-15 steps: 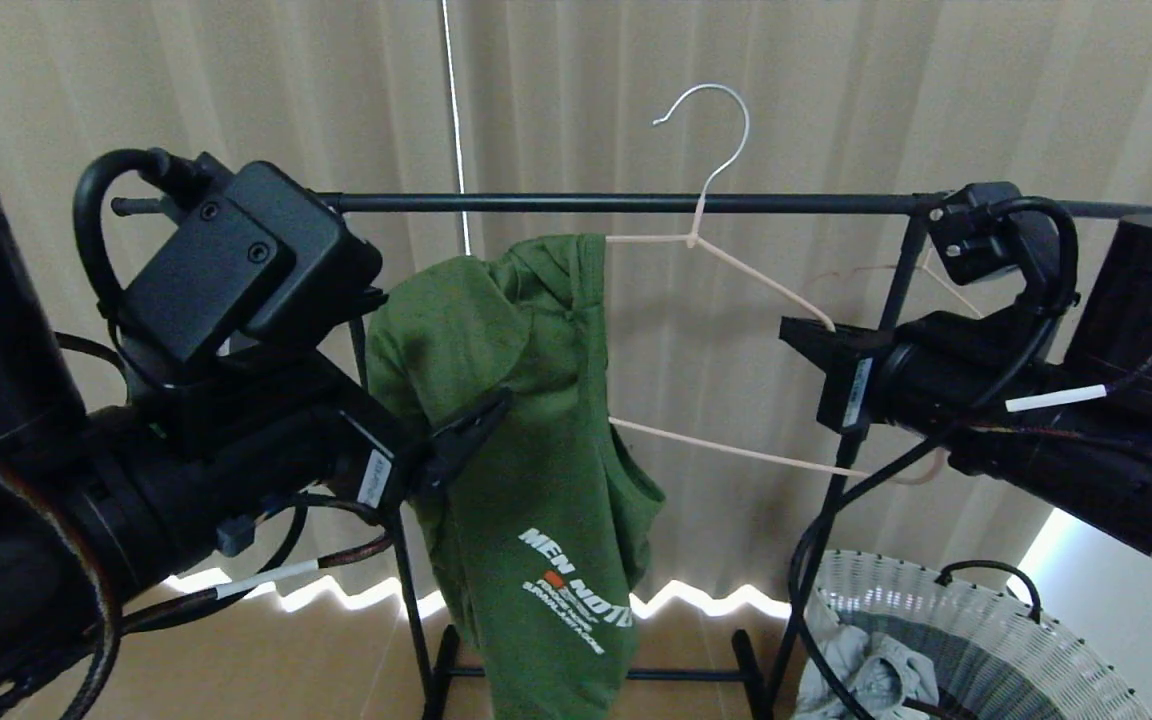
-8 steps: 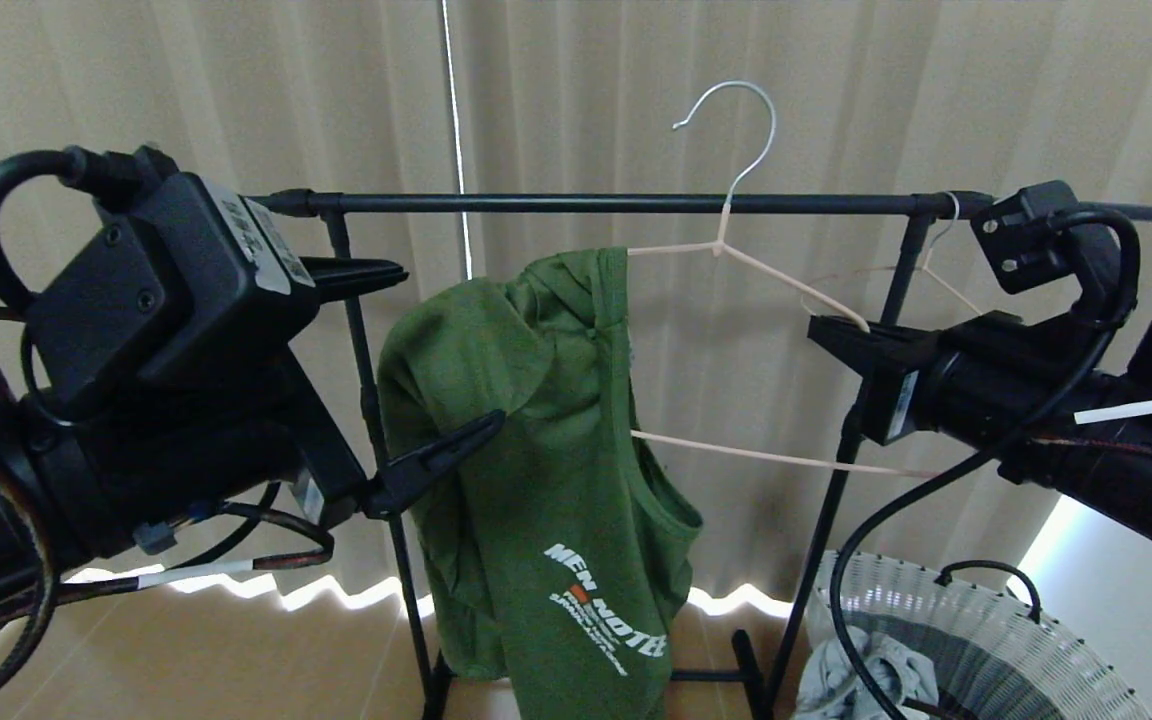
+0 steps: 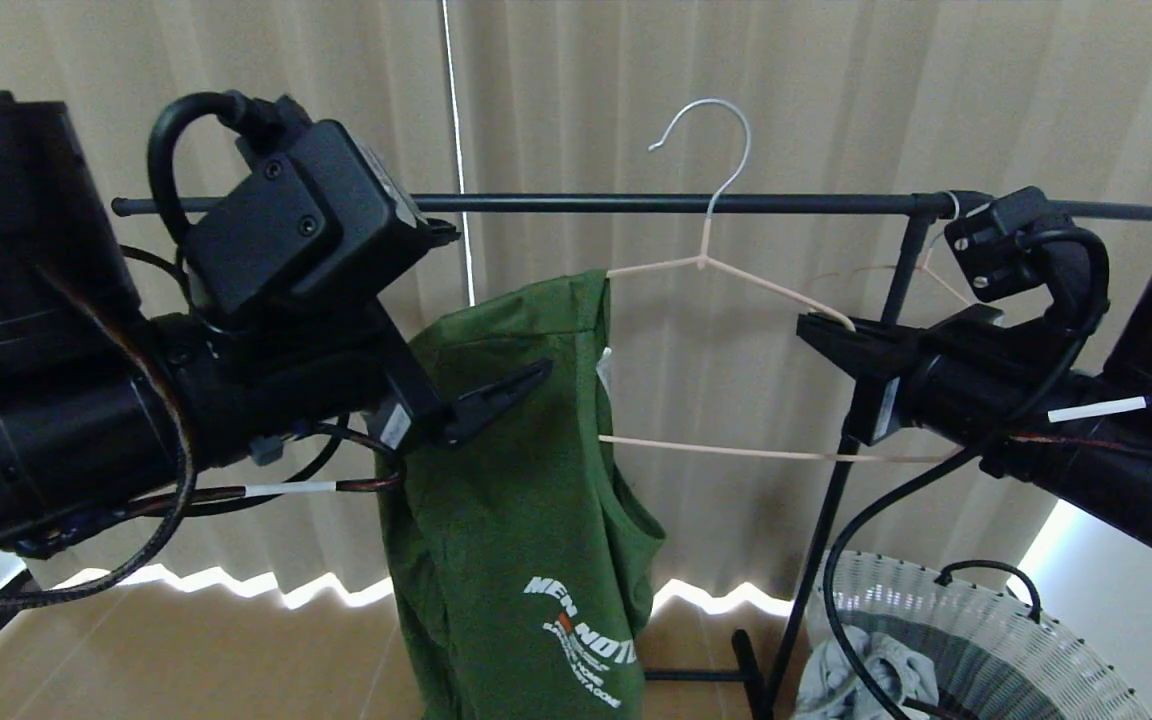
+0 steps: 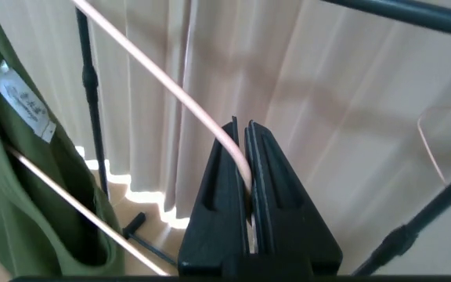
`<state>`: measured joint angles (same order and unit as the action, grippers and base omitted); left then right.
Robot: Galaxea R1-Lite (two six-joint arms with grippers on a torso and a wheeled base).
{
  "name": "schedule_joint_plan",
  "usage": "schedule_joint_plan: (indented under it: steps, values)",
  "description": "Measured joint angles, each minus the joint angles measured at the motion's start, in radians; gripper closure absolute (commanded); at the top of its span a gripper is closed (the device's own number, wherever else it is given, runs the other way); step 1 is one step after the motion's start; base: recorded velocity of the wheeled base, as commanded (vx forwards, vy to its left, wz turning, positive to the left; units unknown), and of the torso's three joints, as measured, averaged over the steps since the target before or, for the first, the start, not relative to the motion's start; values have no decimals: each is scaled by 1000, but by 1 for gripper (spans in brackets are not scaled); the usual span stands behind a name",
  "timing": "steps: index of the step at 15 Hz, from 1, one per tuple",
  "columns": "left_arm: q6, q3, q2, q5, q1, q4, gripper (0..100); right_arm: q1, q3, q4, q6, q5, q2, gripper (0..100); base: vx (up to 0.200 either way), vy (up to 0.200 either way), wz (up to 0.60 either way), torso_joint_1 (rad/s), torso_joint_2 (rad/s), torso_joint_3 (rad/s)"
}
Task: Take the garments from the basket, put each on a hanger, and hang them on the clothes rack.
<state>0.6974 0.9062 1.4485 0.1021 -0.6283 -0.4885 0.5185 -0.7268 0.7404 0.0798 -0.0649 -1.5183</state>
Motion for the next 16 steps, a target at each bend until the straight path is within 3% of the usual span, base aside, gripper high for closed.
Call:
schedule_joint_plan:
  steps: [11,12,16]
  values:
    - [1,27,95,-2,6,-5,0,1,76,104,12,84,-8,100,0,0,0,0,0,0]
    - [2,27,99,-2,7,-5,100,2,80,105,12,99,-7,100,0,0,0,0,0,0]
    - [2,22,104,-2,6,-5,100,8,87,106,12,127,-3,100,0,0,0,0,0,0]
